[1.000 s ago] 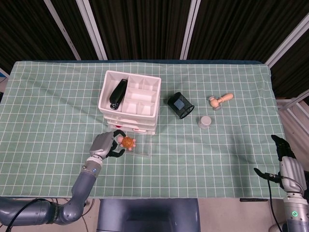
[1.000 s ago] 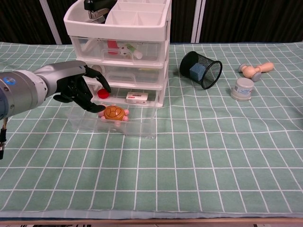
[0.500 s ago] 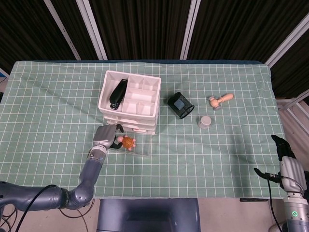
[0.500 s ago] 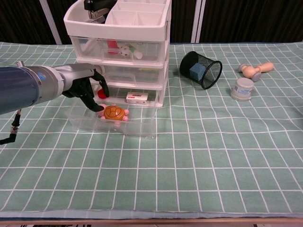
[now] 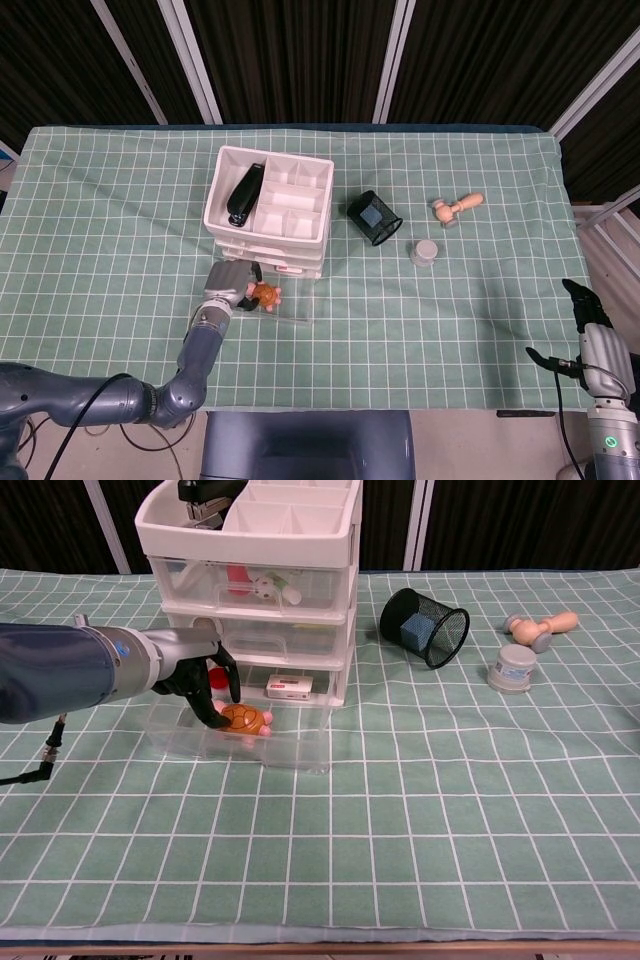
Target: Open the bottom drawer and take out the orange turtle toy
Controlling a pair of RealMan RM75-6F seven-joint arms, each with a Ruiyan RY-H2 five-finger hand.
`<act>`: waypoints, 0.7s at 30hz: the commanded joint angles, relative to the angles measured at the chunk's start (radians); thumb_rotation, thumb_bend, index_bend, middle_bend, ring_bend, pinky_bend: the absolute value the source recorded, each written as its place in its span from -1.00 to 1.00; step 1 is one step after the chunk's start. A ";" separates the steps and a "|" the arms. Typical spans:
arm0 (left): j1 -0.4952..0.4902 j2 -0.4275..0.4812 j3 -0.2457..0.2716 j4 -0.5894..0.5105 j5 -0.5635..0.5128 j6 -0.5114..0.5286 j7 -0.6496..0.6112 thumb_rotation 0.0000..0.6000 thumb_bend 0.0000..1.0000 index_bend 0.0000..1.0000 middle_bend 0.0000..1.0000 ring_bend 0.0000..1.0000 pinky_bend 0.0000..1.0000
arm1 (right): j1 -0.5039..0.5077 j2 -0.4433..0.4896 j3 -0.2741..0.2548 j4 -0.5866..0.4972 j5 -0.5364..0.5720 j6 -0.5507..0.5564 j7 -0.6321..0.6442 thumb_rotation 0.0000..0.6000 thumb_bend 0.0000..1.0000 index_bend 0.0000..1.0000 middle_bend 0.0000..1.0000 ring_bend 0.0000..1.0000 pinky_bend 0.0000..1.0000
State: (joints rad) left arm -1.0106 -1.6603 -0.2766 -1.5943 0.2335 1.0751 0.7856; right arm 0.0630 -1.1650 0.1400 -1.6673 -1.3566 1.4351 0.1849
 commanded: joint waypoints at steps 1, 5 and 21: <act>-0.014 -0.007 0.005 0.013 -0.018 -0.006 0.016 1.00 -0.42 -0.25 1.00 1.00 1.00 | 0.000 0.000 0.000 -0.001 0.001 -0.001 0.001 1.00 -0.78 -1.00 -0.81 -1.00 -0.63; -0.028 -0.018 0.009 0.028 -0.033 -0.011 0.029 1.00 -0.41 -0.20 1.00 1.00 1.00 | 0.000 0.001 0.000 -0.003 0.003 -0.003 0.001 1.00 -0.78 -1.00 -0.81 -1.00 -0.63; -0.022 0.004 0.003 -0.027 0.014 0.012 -0.014 1.00 0.02 0.28 1.00 1.00 1.00 | -0.001 0.003 0.001 -0.008 0.007 -0.005 0.006 1.00 -0.78 -1.00 -0.81 -1.00 -0.63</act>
State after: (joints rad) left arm -1.0375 -1.6646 -0.2701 -1.6102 0.2376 1.0809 0.7805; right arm 0.0624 -1.1616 0.1414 -1.6752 -1.3495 1.4298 0.1912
